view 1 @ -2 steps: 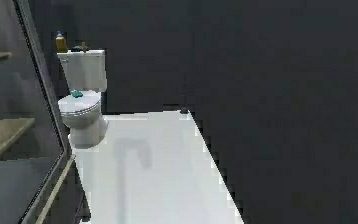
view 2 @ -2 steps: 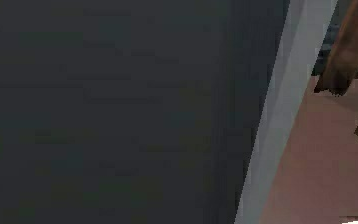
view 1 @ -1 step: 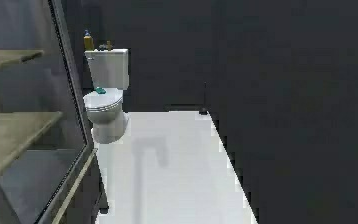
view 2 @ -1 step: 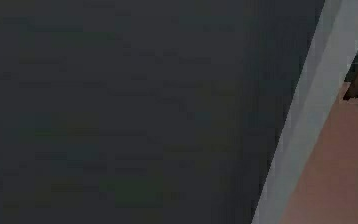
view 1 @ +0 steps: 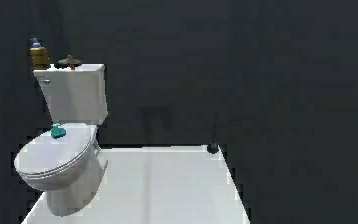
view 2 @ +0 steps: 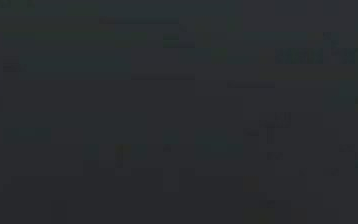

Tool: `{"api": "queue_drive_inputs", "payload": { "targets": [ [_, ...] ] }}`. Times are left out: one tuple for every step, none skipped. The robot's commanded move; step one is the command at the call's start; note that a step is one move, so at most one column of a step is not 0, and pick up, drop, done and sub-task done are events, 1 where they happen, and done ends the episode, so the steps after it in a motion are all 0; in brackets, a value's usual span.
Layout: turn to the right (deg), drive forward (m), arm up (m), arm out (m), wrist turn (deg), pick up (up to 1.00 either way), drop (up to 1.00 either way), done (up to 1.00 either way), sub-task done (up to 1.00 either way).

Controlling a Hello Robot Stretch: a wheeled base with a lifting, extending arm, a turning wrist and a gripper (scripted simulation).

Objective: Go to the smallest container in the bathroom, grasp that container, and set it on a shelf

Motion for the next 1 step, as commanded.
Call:
{"api": "queue_drive_inputs", "payload": {
  "targets": [
    [-6.0, 0.0, 0.0, 0.0, 0.0, 0.0, 0.0, 0.0, 0.0]
  ]
}}
